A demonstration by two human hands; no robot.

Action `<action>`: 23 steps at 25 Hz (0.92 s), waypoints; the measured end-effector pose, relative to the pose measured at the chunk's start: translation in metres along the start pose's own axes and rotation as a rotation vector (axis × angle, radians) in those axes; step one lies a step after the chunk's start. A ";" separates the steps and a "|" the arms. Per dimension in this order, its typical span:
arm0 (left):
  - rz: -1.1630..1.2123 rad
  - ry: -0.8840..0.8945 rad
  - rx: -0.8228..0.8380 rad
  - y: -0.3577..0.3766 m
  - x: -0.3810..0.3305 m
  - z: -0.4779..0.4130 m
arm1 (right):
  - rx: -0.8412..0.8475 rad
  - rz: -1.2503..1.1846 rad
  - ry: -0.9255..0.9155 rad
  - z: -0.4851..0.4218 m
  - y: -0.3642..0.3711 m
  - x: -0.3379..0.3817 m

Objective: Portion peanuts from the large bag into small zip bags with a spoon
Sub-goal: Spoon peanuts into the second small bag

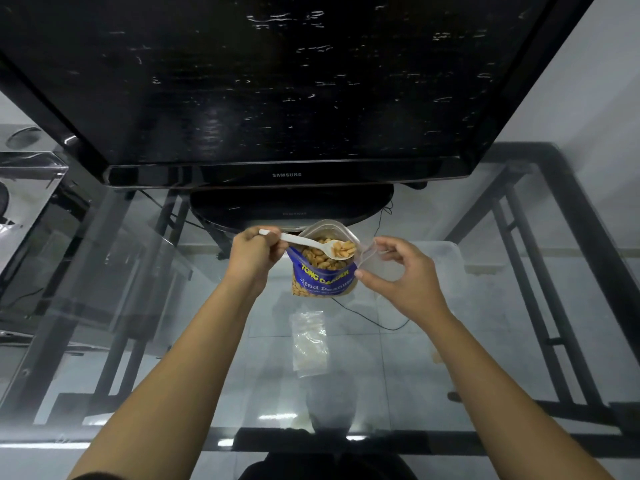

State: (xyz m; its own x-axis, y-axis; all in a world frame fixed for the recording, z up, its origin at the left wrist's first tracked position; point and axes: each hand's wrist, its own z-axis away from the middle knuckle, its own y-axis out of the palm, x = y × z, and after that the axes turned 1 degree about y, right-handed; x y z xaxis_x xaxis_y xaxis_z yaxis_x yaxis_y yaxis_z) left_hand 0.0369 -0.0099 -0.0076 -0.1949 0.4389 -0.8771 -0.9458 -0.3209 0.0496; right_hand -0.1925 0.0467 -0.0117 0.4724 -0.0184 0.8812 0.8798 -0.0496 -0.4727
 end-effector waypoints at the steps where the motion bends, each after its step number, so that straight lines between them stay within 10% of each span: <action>1: 0.005 0.005 -0.002 -0.003 0.000 -0.002 | 0.006 0.038 -0.007 -0.001 0.000 0.001; 12: -0.039 0.238 0.063 -0.015 -0.055 0.012 | 0.034 0.208 -0.116 -0.021 0.023 0.023; 19: -0.841 1.188 0.210 0.005 -0.096 0.086 | -0.119 -0.132 -0.143 -0.018 0.040 0.036; 23: -0.633 1.127 0.000 -0.001 -0.108 0.084 | -0.170 -0.187 -0.113 -0.016 0.041 0.036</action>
State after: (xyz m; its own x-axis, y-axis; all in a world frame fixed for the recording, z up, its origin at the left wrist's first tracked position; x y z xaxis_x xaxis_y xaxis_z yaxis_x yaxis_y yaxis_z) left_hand 0.0373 0.0132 0.1273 0.6096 -0.4319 -0.6647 -0.7926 -0.3182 -0.5201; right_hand -0.1405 0.0276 0.0006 0.3138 0.1181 0.9421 0.9354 -0.2088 -0.2854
